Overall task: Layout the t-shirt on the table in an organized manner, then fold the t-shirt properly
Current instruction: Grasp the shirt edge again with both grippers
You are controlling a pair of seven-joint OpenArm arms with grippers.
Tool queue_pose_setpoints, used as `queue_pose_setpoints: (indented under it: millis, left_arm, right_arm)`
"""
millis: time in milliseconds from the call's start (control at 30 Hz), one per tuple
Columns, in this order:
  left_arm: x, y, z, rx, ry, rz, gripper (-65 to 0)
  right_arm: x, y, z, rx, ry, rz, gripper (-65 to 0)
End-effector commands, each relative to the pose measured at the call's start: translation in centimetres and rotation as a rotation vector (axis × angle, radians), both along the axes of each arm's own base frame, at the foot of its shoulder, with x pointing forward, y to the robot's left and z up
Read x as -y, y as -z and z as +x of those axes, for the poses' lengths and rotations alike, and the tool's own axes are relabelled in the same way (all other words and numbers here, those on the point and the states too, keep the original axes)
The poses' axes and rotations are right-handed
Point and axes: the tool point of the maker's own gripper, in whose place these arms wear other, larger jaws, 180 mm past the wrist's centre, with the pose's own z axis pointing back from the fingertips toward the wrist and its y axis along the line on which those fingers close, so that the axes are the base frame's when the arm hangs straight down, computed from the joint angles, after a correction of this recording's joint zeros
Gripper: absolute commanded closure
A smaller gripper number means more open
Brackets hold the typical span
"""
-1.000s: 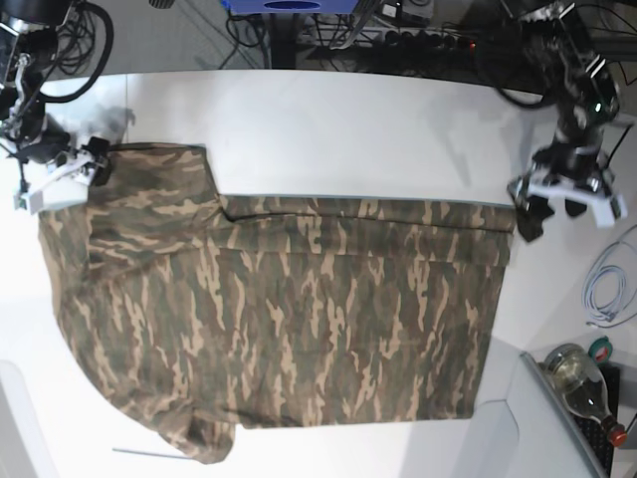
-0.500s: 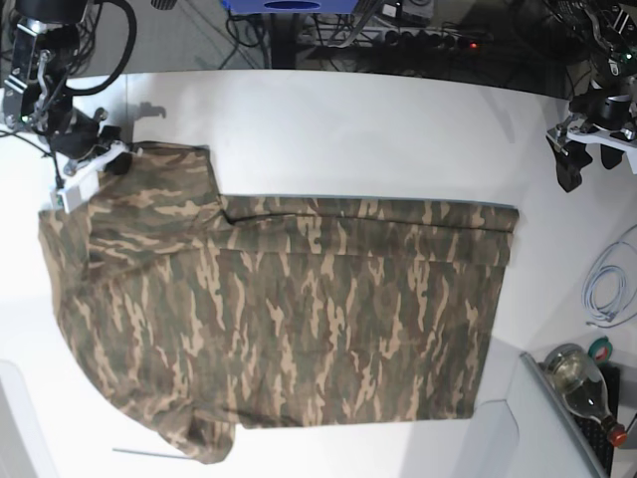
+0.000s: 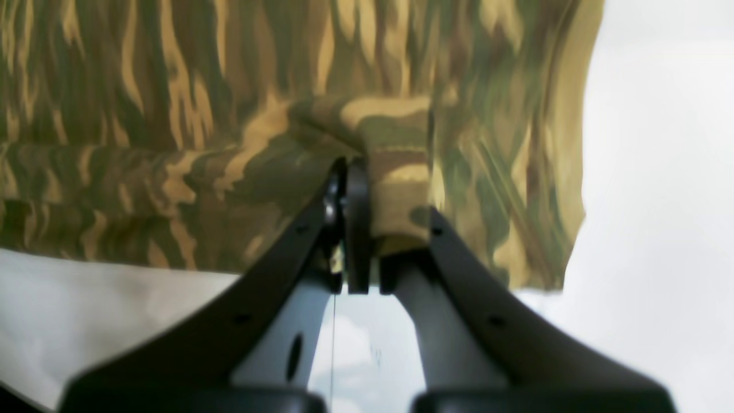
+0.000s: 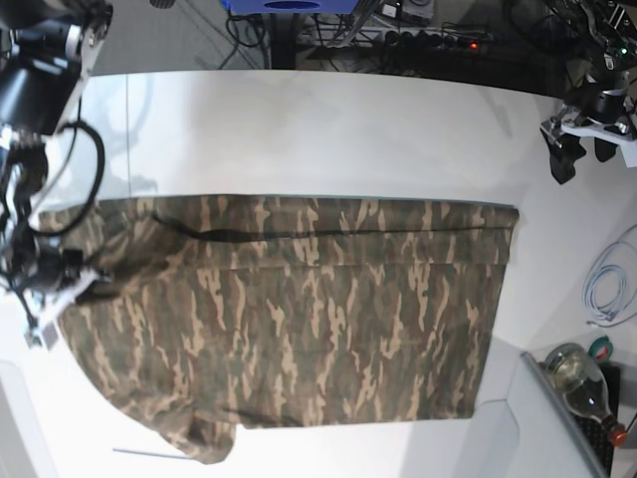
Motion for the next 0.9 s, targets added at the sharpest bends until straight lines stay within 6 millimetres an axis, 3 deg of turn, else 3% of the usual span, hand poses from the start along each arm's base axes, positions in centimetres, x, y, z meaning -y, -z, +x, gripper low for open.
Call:
queue_pose_setpoints:
  millis: [0,167,267,433,467,567,633,667,767,867]
  left_arm:
    - [-0.7,-1.2,0.6,0.041,0.0,0.02,-56.3]
    - [-0.2,0.6,0.3,0.007,0.003,-0.021,-56.3]
    - [0.6,1.5,0.4,-0.02,0.04,-0.033,-56.3]
    - [2.4,2.5,0.9,-0.043,0.094,-0.057,-56.3]
    - [2.4,2.5,0.9,-0.044,0.095,-0.057,-56.3]
    - [2.6,2.6,1.0,-0.042,0.095,-0.062,-56.3]
    - [2.9,2.7,1.2,-0.04,0.098,-0.068,-56.3]
    - [3.5,2.8,1.4,-0.041,0.114,-0.073,-56.3]
    - [5.4,3.3,2.3,-0.047,0.17,-0.092,-56.3]
    - [6.0,4.0,3.1,-0.038,0.166,-0.128,-56.3]
  right_arm:
    - [0.3,-1.9,2.5,0.063,0.006,0.005,-0.2]
    - [0.2,-1.9,7.5,0.085,0.029,0.045,-0.2]
    - [-1.4,-1.3,9.8,0.097,-0.006,0.058,-0.2]
    - [-2.9,0.8,11.3,0.098,-0.021,0.077,-2.7]
    - [-3.1,1.4,11.2,0.08,-0.019,0.08,-6.6]
    - [-2.9,3.0,10.1,0.0,0.0,0.07,-29.9]
    - [-2.7,2.7,10.0,0.011,0.018,0.095,-47.3]
    - [-2.4,2.6,9.6,0.031,0.048,0.126,-52.2]
    - [0.3,0.0,7.7,0.206,0.114,0.18,-51.0]
    - [0.8,-1.7,3.2,0.289,0.094,0.141,-50.1]
